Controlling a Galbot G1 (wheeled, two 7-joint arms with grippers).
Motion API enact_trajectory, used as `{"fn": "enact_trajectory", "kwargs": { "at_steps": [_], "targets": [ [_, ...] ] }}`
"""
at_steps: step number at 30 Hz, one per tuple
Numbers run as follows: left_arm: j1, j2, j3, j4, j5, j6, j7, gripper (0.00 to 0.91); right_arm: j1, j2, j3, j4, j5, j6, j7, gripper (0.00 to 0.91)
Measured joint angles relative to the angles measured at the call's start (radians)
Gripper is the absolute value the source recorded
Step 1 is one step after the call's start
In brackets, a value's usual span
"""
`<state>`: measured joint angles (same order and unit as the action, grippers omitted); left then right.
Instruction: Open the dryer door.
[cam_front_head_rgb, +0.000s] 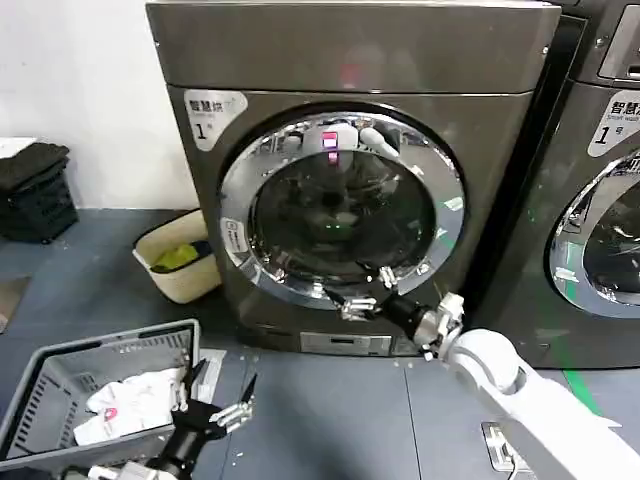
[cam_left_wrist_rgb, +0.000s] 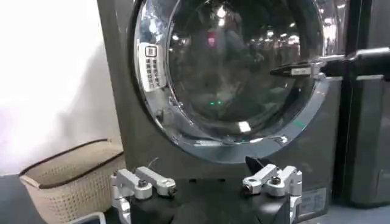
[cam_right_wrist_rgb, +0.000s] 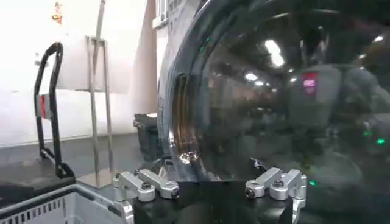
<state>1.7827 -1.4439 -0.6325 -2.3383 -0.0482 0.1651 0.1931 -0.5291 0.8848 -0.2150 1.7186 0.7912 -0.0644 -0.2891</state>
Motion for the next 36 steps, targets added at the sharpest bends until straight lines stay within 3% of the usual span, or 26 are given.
{"fn": "enact_trajectory", "kwargs": {
  "at_steps": [36],
  "targets": [
    [0.010,-0.010,-0.001,-0.014,0.011,0.000,0.001,0.907,0.261,0.174,-0.257,-0.173,0.066,0.029,-0.044,0.907]
  ]
}}
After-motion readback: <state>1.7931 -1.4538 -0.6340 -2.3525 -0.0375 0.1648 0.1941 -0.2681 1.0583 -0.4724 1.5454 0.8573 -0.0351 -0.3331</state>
